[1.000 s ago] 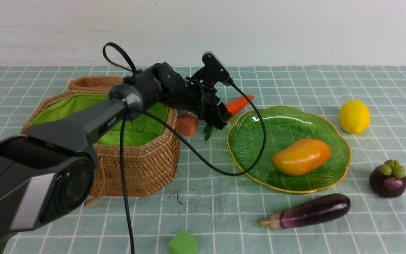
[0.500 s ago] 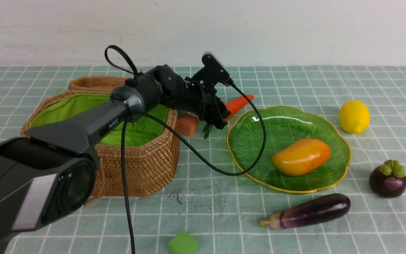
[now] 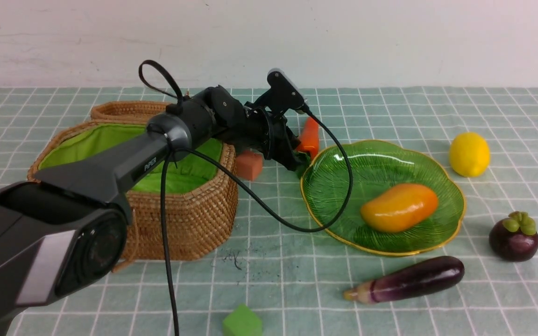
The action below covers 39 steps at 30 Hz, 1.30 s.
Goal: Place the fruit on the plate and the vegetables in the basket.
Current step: Use the left arm to grab a carrot and put it into the left basket
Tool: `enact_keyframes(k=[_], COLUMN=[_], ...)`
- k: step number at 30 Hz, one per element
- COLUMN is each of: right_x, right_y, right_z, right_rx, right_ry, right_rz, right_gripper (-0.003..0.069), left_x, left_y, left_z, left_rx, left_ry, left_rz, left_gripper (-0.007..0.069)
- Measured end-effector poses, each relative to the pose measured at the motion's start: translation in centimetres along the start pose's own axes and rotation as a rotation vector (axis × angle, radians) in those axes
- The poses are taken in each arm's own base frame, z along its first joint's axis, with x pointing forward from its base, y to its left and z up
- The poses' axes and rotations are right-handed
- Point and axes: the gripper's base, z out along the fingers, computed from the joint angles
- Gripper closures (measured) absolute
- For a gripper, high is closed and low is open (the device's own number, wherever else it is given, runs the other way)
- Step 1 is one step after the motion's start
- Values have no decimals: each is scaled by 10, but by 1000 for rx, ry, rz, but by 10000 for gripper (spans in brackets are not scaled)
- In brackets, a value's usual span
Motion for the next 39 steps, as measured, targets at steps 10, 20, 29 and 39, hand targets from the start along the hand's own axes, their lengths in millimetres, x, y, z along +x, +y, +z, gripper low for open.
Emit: enact_keyframes(k=[10, 20, 29, 39], right_x=[0, 0, -4, -4], right_y=[0, -3, -4, -3], right_z=[0, 0, 0, 0], right_rx=[3, 32, 40, 34], right_ry=[0, -5, -45, -45], right_rz=[-1, -17, -22, -19], right_gripper=[498, 498, 498, 498], left_x=[-1, -33, -40, -16], left_y=[-1, 4, 0, -4], left_z=[-2, -33, -45, -21], left_rx=[18, 38, 96, 89], left_ry=[6, -20, 20, 53], left_rz=[-7, -90, -180, -220], left_gripper=[638, 478, 371, 219])
